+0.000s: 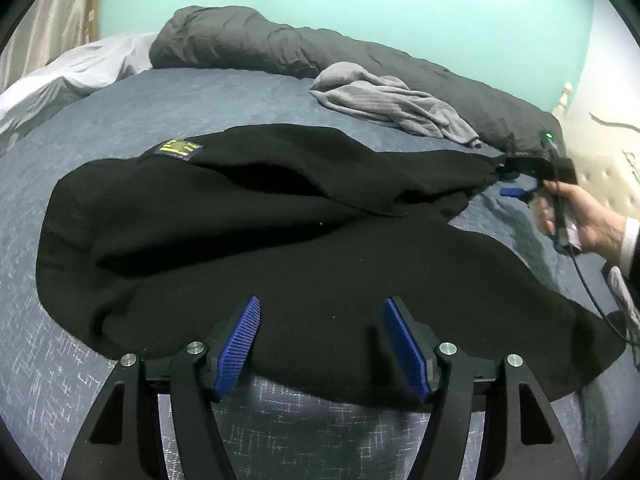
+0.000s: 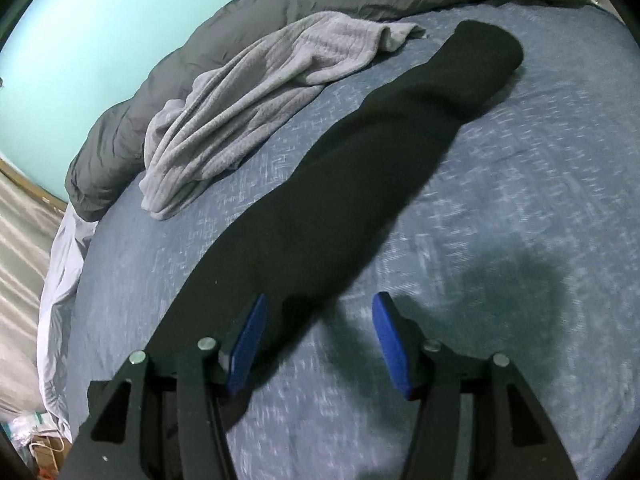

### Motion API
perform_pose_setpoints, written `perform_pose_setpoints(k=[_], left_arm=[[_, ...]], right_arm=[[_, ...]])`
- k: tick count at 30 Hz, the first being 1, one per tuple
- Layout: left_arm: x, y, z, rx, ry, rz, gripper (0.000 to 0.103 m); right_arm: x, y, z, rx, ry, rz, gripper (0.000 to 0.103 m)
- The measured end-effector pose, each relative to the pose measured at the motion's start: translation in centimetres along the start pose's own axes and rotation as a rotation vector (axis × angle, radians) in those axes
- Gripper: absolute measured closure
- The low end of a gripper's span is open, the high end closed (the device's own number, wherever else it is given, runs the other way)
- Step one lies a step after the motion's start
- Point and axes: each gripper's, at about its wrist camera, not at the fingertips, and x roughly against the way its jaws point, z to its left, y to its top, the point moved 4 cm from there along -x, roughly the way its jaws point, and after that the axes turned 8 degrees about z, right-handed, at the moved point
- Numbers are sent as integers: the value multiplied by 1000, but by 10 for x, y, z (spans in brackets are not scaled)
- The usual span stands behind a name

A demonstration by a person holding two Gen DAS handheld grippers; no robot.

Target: Fold clothes

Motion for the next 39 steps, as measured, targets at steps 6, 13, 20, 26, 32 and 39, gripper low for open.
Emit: perform_pose_setpoints(k=[6, 13, 20, 26, 32, 39], left_arm=[[-2, 0, 2, 3, 4, -1, 34], [-5, 1, 2, 4, 0, 1, 34], [1, 0, -1, 12, -9, -20, 34], [6, 0, -2, 20, -10, -33, 34], [6, 1, -4, 20, -8, -33, 34], [6, 1, -7, 18, -1, -39, 34]], right_arm=[[-22, 5, 12, 47, -10, -12, 69], [7, -5, 29, 110, 1, -104, 99], [72, -38, 51, 195, 56, -137, 100], [107, -109, 57, 239, 104, -30, 100], [91, -152, 28, 210, 128, 102, 96], [128, -107, -15, 132, 110, -81, 58]])
